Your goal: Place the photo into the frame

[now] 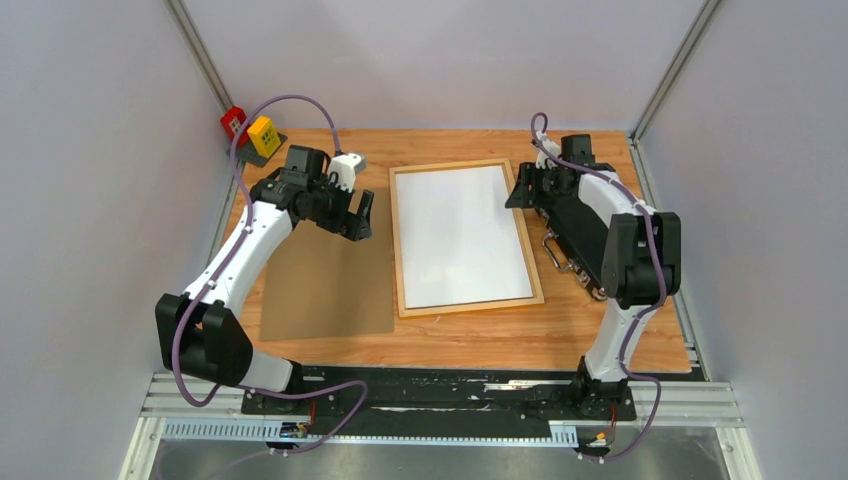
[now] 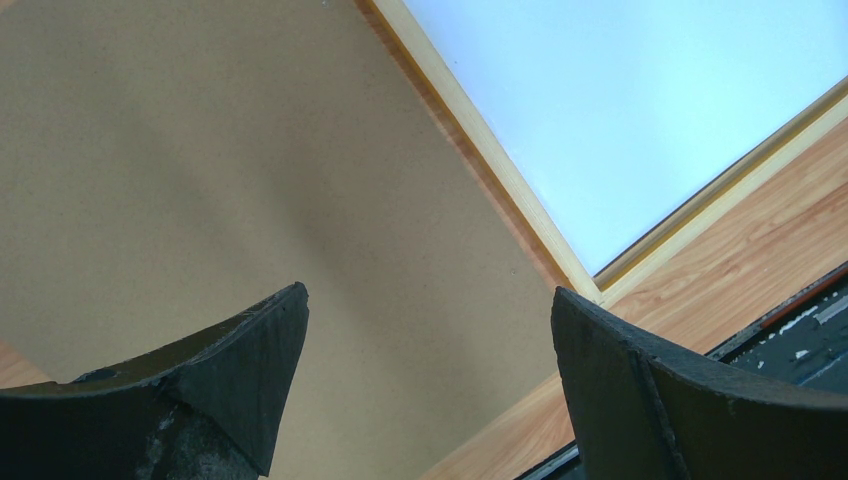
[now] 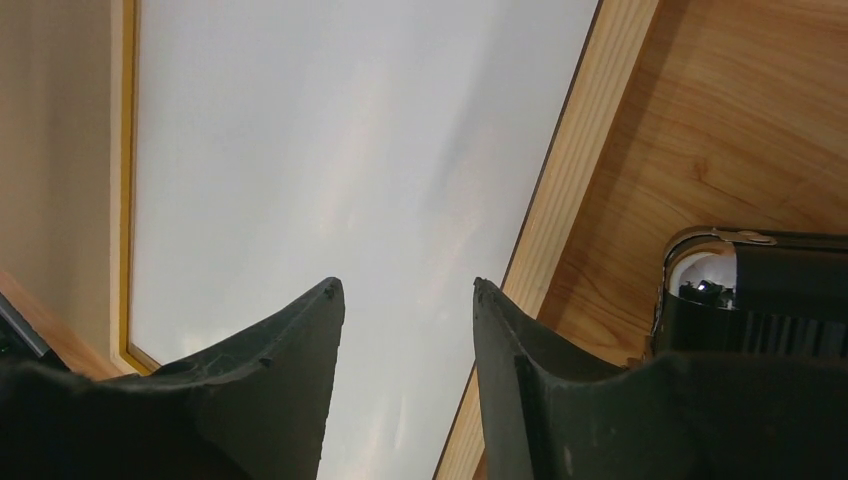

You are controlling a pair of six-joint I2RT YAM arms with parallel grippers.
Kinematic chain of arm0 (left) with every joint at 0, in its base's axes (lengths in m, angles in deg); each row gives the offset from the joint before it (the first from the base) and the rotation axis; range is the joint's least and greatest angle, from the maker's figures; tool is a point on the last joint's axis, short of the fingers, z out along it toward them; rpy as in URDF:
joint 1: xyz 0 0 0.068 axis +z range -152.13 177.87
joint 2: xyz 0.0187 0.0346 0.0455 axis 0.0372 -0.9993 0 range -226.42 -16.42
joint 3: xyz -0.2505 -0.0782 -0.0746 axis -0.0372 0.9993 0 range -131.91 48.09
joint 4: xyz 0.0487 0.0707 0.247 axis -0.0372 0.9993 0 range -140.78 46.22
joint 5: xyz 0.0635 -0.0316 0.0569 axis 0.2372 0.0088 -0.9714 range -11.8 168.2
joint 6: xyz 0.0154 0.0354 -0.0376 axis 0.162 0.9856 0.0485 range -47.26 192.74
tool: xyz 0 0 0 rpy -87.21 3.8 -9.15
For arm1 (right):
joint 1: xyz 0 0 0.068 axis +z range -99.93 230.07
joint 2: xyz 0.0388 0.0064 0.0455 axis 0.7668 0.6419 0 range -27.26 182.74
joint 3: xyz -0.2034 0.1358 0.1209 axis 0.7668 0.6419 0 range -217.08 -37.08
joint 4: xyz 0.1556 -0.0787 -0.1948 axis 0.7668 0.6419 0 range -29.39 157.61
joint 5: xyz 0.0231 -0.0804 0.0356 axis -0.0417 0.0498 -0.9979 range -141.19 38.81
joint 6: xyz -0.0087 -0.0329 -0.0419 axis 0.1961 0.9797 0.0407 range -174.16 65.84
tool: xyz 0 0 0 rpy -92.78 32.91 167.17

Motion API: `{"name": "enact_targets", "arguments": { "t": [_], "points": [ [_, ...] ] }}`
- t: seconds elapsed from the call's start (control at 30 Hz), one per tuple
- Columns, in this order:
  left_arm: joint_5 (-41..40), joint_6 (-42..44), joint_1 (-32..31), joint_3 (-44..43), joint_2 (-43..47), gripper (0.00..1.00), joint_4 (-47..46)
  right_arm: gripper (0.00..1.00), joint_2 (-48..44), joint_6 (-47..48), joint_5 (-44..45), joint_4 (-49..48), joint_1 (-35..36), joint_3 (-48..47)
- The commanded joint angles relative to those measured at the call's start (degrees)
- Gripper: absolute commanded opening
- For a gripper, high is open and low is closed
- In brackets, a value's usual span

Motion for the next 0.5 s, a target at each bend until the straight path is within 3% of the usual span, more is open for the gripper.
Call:
{"name": "enact_targets", "arguments": {
  "t": [0.0,0.47],
  "points": [
    [0.5,0.8,0.0,0.0,1.9,0.98,-0.7,0.49,-4.6,3.4,0.9,-2.0,1.7,1.1],
    [0.3,0.7,0.0,-0.2,1.9,0.98,-0.6,0.48,-2.8,5.9,8.0,-4.3,12.8,2.9]
  ]
}}
